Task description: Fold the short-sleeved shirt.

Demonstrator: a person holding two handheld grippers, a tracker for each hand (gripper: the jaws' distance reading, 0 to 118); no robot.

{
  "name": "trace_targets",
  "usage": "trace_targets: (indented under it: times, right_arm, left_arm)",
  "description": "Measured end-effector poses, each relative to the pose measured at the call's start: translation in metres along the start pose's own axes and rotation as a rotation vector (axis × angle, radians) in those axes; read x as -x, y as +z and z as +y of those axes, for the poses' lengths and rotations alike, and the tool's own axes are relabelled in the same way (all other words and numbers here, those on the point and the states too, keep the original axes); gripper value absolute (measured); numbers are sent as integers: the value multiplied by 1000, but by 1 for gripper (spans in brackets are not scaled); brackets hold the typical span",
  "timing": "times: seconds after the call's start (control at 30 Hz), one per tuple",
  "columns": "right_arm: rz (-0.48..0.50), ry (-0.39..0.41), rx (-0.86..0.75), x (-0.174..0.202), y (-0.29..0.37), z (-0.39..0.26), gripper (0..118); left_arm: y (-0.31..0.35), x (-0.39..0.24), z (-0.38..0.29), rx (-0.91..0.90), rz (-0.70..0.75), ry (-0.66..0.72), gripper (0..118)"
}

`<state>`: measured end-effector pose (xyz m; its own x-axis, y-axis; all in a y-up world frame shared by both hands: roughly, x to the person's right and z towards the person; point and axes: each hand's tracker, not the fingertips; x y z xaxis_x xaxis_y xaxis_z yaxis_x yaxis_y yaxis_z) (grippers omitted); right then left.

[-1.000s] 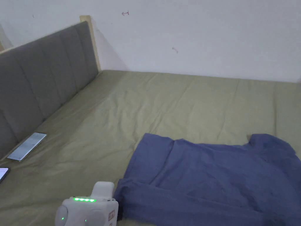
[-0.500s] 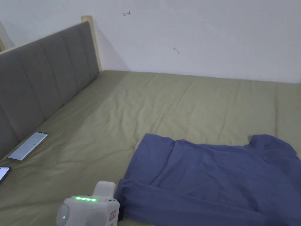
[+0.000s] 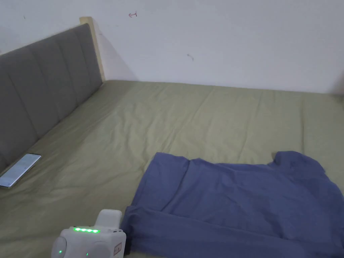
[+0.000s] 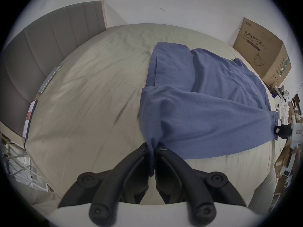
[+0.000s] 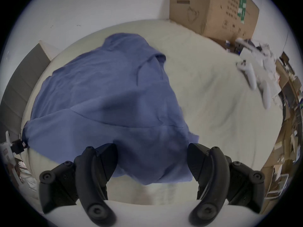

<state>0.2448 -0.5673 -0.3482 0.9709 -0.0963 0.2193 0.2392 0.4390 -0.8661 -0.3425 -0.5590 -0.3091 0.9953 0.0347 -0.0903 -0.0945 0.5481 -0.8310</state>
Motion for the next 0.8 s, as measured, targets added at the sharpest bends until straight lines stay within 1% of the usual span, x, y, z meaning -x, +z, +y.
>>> trace_targets:
  times: [0.03, 0.1, 0.13, 0.17, 0.2, 0.23, 0.27, 0.3, 0.33, 0.4, 0.43, 0.63, 0.8]
  right_arm:
    - [16, -34, 24, 0, -5, -1, 90]
    - [-22, 7, -18, 9, -1, -3, 88]
    - [-3, 30, -30, 14, 4, -3, 79]
    - [36, 32, -52, 18, 9, -4, 55]
    - [52, 22, -54, 20, 12, -3, 18]
    - [80, 23, -39, 22, 12, -2, 10]
    - [47, 31, -36, 25, 12, -1, 10]
    - [37, 37, -41, 24, 12, -1, 10]
    - [45, 36, -36, 21, 13, -1, 10]
    - [77, -18, -38, 13, 20, 0, 10]
    - [84, -17, -36, 10, 24, 0, 10]
    - [98, 23, -54, 0, 53, -3, 10]
    - [81, 54, -48, -10, 70, -20, 10]
  left_arm:
    - [0, 0, 0, 1, 1, -4, 5]
    - [0, 0, 1, 3, 2, -10, 5]
    - [0, 0, 1, 4, 1, -11, 5]
    - [0, 0, 2, 5, 0, -12, 5]
    - [0, 1, 2, 6, -1, -14, 5]
    - [-1, 2, 2, 8, -2, -16, 5]
    - [0, 2, 3, 10, -2, -19, 5]
    - [1, 3, 3, 10, -5, -24, 5]
    - [3, 3, 3, 8, -6, -26, 5]
    - [8, 5, 4, 9, -13, -28, 5]
    - [10, 5, 4, 7, -17, -32, 5]
    - [25, 9, -5, 13, -39, -48, 5]
    - [45, 9, -34, 38, -46, -62, 5]
